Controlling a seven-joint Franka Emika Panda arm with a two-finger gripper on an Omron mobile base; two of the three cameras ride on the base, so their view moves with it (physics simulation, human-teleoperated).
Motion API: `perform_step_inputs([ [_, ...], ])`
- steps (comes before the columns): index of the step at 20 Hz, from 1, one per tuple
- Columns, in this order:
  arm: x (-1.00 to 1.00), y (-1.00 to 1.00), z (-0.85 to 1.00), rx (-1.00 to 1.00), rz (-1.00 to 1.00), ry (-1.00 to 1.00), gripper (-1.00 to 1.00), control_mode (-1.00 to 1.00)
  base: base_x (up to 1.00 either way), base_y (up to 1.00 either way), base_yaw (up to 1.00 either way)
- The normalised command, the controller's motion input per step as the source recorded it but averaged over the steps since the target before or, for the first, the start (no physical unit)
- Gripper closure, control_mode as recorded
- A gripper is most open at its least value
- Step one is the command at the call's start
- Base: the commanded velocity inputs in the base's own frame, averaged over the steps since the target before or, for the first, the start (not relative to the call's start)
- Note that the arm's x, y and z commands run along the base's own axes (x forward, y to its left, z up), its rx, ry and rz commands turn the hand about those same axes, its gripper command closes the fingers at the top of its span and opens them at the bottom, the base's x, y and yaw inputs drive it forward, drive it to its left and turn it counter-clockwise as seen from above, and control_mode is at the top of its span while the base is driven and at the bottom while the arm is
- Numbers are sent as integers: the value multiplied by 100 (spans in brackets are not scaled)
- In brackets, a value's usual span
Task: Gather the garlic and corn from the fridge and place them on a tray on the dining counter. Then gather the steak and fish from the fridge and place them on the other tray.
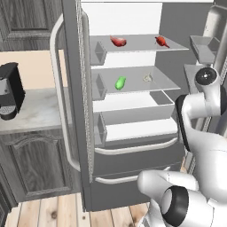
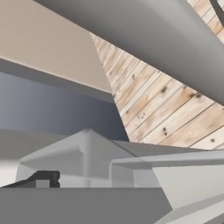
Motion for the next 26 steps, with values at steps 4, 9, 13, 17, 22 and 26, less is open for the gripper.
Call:
perform_step_inputs([
  [4,-21,-100,0,0,-50,4,-100,-100,0,0,0],
  [9,-15,-100,0,0,-52,4,-100,-100,0,0,0],
  [13,-11,-100,-11,0,-55,4,-100,-100,0,0,0],
  [17,-68,-65,-24,5,-46,1,-100,-100,0,0,0],
  [22,-99,-8,0,4,-37,-5,-100,-100,0,0,0],
  [26,-93,36,0,1,-32,-7,-100,-100,0,0,0],
])
